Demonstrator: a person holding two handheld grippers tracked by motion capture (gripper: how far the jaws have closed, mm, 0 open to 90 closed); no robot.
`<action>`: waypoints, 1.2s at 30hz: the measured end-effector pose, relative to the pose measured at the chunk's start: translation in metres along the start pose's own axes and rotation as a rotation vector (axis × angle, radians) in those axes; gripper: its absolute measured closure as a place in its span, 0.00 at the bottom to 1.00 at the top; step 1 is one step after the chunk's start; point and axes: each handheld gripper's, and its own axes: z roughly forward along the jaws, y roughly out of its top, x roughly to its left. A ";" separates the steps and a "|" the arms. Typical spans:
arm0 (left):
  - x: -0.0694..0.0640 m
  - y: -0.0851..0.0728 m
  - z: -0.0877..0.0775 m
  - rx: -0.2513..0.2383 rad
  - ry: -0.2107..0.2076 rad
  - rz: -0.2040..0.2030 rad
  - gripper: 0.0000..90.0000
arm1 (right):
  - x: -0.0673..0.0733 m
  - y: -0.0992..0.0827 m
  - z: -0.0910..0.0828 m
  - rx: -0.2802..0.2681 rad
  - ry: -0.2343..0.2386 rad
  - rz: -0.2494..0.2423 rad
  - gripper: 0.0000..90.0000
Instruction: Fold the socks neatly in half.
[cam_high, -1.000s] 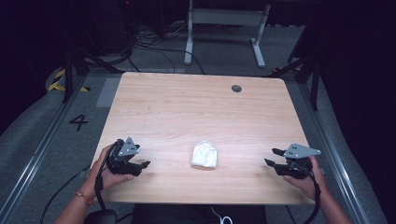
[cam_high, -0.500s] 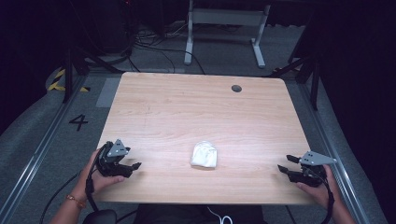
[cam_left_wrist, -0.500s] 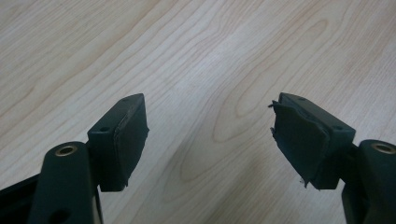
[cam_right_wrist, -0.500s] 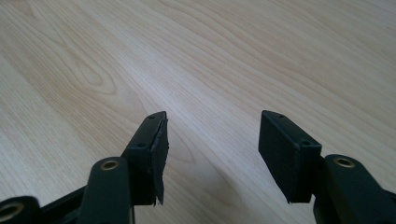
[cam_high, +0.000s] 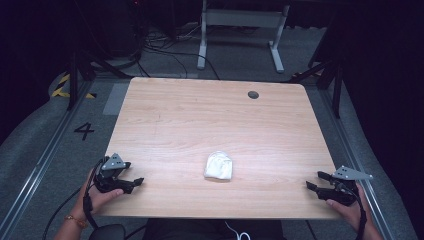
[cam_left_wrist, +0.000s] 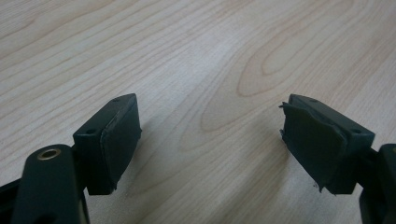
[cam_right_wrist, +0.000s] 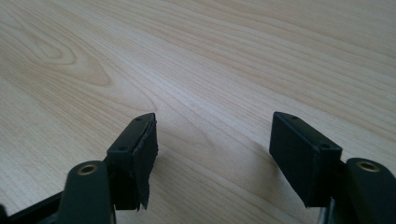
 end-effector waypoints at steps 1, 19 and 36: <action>0.000 0.000 0.000 0.000 0.000 0.000 0.21 | 0.000 0.000 0.001 0.013 -0.008 -0.003 0.35; -0.006 0.001 0.002 0.013 0.057 -0.012 0.17 | 0.001 0.001 0.002 0.014 -0.020 0.013 0.34; -0.006 -0.001 0.001 0.008 0.077 -0.043 0.18 | 0.000 0.001 0.002 0.012 -0.027 0.027 0.35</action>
